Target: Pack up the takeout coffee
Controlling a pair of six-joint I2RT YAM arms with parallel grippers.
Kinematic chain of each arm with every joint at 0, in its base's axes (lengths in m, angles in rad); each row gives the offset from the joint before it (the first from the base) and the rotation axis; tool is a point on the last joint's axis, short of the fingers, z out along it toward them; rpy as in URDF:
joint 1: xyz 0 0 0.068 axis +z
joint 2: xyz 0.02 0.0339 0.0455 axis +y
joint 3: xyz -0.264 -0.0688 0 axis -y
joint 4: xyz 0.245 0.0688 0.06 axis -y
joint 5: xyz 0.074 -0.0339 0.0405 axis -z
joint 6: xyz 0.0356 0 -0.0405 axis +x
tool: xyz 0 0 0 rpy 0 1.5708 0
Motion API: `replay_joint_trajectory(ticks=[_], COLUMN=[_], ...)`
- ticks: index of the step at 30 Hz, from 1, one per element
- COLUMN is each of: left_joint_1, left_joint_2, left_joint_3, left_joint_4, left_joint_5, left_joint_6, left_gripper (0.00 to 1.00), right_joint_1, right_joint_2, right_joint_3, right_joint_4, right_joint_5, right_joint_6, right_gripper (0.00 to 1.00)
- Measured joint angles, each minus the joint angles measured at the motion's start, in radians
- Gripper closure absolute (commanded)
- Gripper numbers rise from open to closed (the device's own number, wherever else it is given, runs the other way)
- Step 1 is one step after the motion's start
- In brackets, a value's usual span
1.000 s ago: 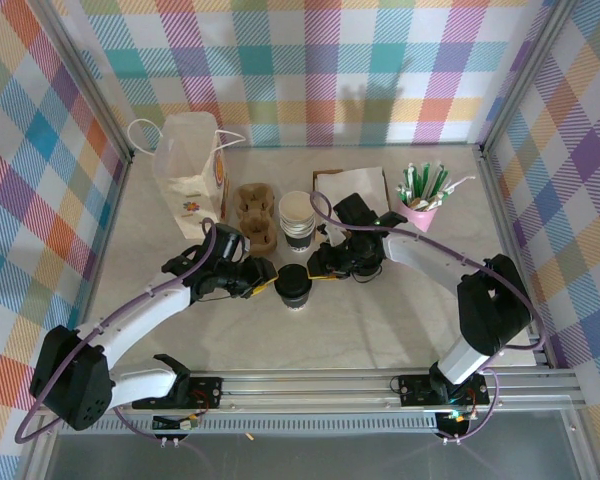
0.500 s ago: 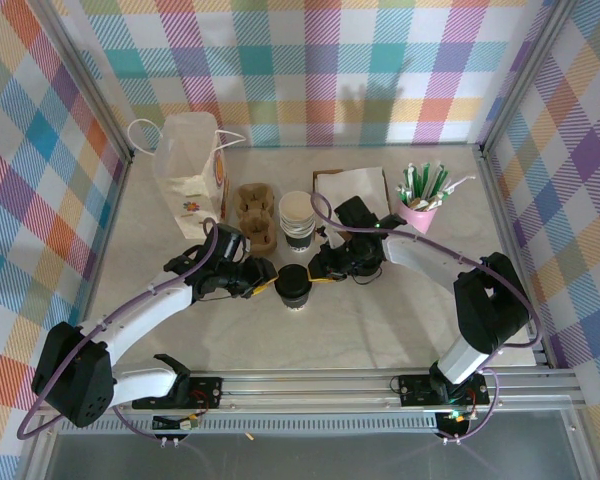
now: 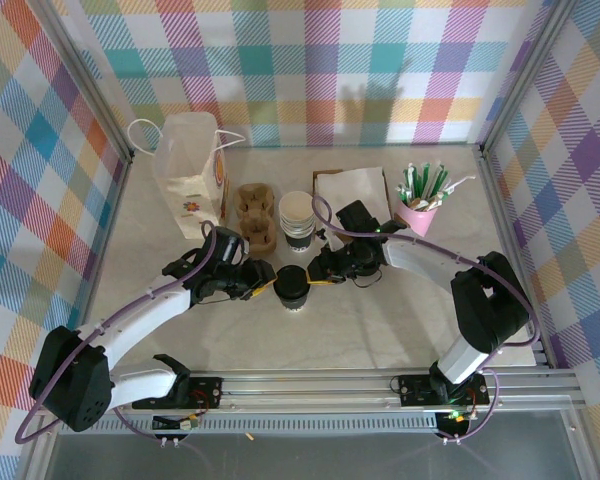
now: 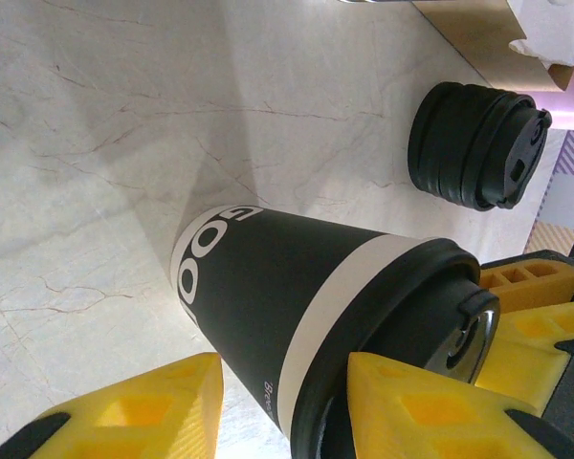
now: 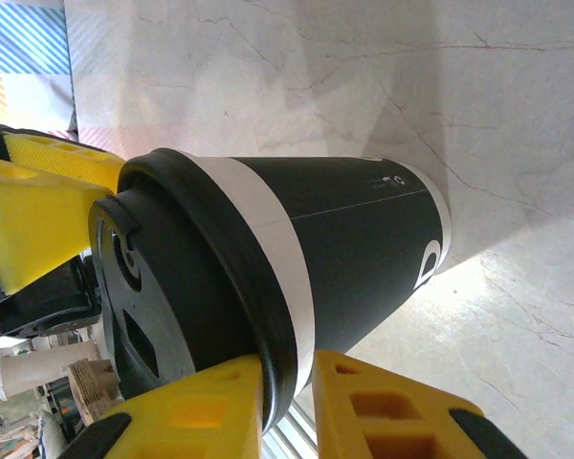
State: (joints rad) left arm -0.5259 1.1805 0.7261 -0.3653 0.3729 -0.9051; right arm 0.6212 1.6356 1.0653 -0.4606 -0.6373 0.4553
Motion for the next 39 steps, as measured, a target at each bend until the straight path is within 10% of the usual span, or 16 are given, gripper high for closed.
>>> replay_joint_trajectory(ticks=[18, 39], left_joint_1=[-0.002, -0.066], left_joint_2=[-0.023, 0.091], left_joint_3=[0.126, 0.203], left_joint_4=[-0.089, -0.156], left_joint_5=[-0.059, 0.001], left_joint_6=[0.047, 0.161], left_gripper=[0.61, 0.56], right_joint_1=[0.009, 0.008], right_joint_2=[-0.041, -0.014], right_joint_3=[0.073, 0.046], right_joint_4=[-0.149, -0.123], right_joint_5=[0.084, 0.053], right_joint_6=[0.005, -0.069], right_gripper=[0.63, 0.68])
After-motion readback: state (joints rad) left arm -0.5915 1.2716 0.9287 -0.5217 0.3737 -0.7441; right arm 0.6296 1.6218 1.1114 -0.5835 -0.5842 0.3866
